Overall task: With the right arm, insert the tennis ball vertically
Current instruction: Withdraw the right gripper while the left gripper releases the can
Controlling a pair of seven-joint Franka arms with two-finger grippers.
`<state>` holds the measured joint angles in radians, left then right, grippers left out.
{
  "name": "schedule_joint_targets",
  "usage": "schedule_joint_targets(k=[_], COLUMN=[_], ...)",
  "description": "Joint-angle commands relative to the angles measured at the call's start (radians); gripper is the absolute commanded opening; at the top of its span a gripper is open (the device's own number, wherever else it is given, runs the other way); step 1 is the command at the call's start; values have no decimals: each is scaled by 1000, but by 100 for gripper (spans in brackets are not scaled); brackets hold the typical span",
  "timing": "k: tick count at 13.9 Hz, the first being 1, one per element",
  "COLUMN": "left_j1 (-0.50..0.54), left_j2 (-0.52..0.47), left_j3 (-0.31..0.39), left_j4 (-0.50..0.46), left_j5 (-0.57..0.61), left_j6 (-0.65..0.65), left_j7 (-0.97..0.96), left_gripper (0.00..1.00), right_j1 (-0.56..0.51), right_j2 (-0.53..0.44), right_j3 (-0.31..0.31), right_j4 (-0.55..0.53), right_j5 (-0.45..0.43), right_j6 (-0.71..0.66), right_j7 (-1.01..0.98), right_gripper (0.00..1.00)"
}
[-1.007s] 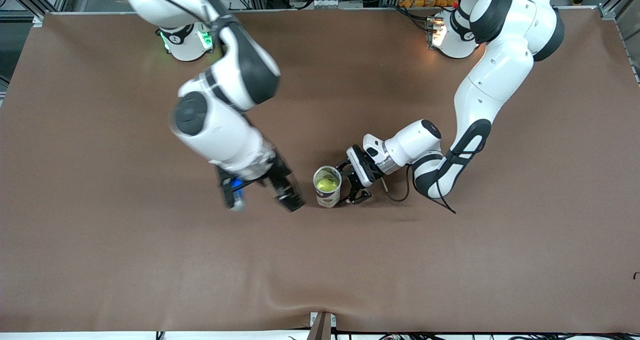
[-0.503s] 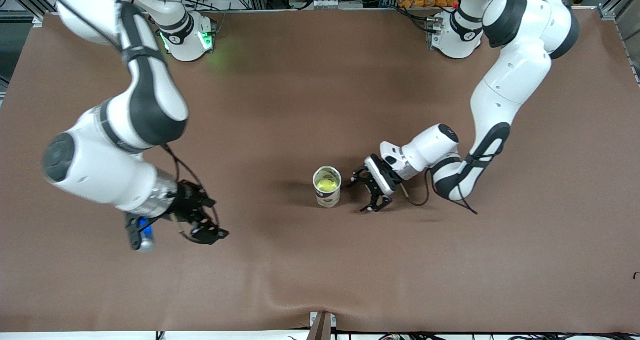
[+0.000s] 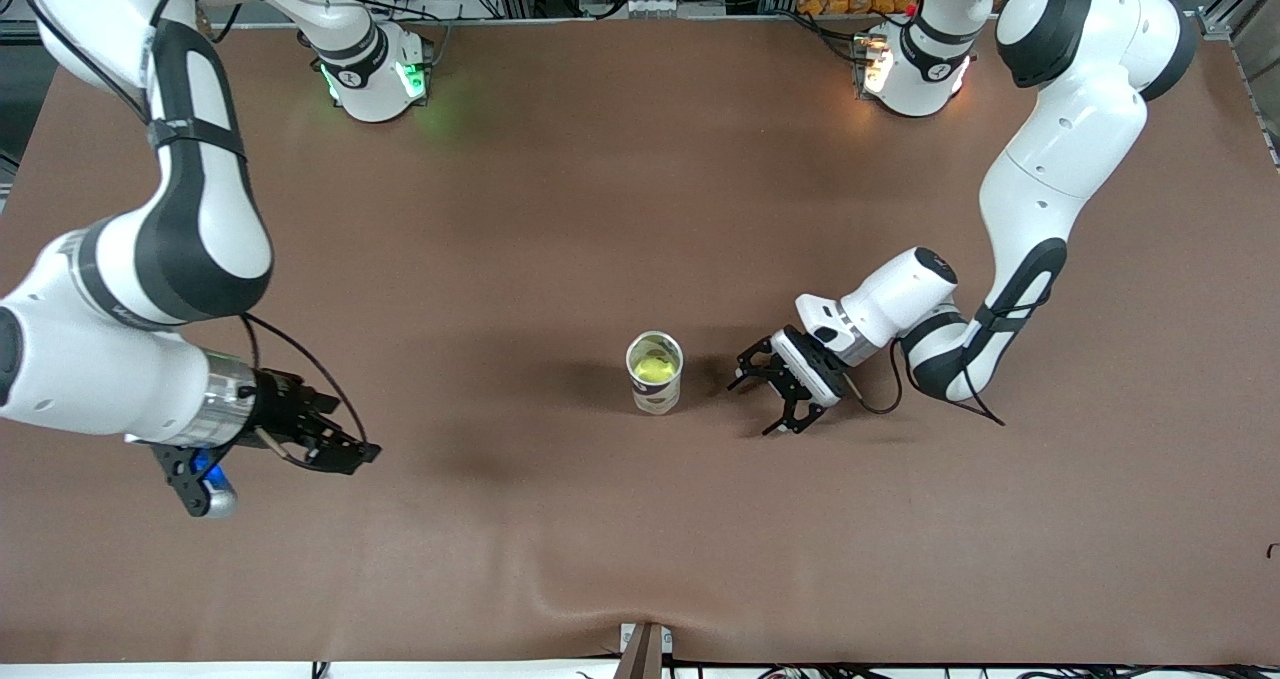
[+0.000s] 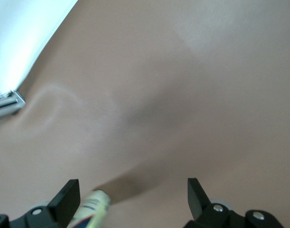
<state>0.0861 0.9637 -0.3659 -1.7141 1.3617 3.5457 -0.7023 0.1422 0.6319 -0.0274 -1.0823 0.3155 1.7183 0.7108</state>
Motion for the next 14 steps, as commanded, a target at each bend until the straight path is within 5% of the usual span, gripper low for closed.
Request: schedule_joint_targets(k=[1, 5, 10, 14], left_j1=[14, -9, -189, -220], left_j2=[-33, -26, -14, -34], left_j3=[-1, 2, 10, 33], left_j4=[19, 132, 376, 465], left_j5=[-7, -161, -614, -684], left_j6=[-57, -181, -465, -697], left_j7=[-124, -215, -207, -206], left_gripper=[93, 94, 100, 100], right_j1=[-67, -65, -116, -116], right_j2=[-58, -202, -392, -576], right_j3=[41, 58, 54, -15], right_j4=[-7, -18, -172, -417], right_j5=[-44, -280, -283, -286], right_j6=[-100, -279, -346, -246], right_j7=[-155, -308, -448, -559], right_gripper=[100, 100, 100, 100])
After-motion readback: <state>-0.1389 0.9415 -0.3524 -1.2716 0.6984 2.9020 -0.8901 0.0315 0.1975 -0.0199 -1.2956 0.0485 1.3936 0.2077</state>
